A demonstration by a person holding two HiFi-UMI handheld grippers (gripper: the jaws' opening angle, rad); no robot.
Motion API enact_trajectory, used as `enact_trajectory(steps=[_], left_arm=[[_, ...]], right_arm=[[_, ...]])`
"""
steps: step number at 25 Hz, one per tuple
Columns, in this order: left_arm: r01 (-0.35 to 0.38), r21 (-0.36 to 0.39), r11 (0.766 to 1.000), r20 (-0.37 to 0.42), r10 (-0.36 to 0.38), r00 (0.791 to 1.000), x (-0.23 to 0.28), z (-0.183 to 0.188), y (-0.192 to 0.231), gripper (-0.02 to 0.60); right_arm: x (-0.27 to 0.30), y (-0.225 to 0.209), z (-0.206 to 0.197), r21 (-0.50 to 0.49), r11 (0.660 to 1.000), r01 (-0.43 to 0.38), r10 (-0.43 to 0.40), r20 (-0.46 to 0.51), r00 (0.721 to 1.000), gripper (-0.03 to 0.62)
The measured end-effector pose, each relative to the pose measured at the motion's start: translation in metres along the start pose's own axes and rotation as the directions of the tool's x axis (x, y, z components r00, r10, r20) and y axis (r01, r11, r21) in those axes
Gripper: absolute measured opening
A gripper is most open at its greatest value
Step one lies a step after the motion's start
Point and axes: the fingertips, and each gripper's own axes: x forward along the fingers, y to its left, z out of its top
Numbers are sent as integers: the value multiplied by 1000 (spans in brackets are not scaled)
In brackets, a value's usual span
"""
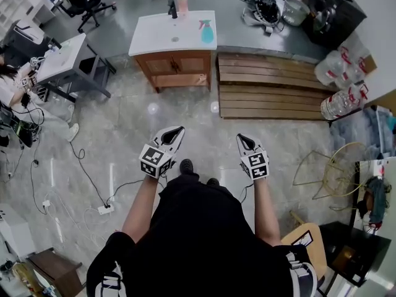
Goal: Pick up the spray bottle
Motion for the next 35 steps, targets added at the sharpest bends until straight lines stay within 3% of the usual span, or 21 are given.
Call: enact_trajectory(steps=[11,24,35], left_arm=[[20,-34,999,-21,-21,1000,2,-10,86,24],[119,-29,993,-14,-119,993,17,-10,171,23],[94,-41,995,-26,-95,995,-6,-22,231,23]], right_arm=[[54,12,29,-4,999,45,-45,-50,998,15],[119,28,57,27,991,128,-125,-82,989,15],[173,62,76,-4,995,96,-96,-96,991,15]])
